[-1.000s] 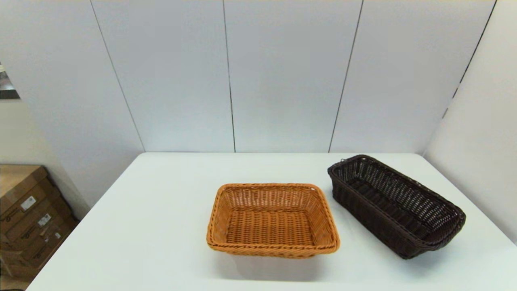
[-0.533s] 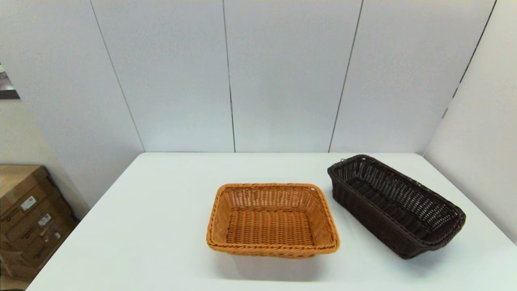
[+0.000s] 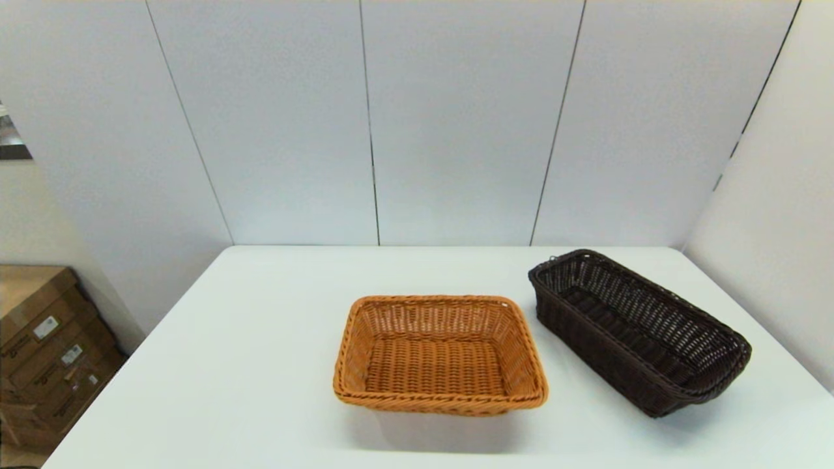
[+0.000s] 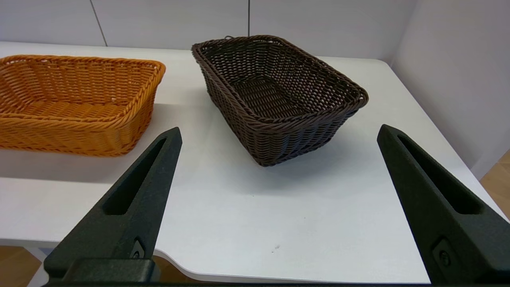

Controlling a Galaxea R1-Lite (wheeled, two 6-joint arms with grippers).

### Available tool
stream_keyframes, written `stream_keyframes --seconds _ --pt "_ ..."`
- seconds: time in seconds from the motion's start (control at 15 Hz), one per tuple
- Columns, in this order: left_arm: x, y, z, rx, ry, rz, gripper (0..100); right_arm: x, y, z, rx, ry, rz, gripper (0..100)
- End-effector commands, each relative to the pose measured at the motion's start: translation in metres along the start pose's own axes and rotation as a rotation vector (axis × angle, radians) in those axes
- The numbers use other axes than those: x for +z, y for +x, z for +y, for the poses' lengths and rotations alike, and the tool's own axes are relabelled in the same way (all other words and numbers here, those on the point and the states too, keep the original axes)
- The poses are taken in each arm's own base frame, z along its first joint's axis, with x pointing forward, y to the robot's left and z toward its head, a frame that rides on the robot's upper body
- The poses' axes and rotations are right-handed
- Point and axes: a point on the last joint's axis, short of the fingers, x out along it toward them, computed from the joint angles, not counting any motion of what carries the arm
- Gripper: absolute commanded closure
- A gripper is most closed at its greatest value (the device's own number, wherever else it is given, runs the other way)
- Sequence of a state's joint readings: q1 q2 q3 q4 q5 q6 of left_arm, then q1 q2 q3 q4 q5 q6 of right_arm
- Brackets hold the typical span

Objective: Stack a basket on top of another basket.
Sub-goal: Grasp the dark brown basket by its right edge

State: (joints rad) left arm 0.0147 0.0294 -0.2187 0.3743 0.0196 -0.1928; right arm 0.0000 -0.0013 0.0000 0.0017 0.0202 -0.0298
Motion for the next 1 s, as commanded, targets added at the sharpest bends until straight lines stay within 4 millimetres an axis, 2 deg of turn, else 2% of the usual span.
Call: stream_keyframes --seconds 0.07,0.4,1.0 --pt "-0.0139 0.0154 0.0034 0.023 0.066 -0.113 0 -0.0001 0.0 0.0 0.0 -0.002 0.001 0" --pt "-0.017 0.0171 0.0034 0.003 0.15 -0.1 0 -0.0001 0.0 0.0 0.001 -0.004 0.001 0" --pt "-0.017 0.0171 0.0034 0.003 0.147 -0.1 0 0.0024 -0.0004 -0.0004 -0.021 -0.035 -0.015 0"
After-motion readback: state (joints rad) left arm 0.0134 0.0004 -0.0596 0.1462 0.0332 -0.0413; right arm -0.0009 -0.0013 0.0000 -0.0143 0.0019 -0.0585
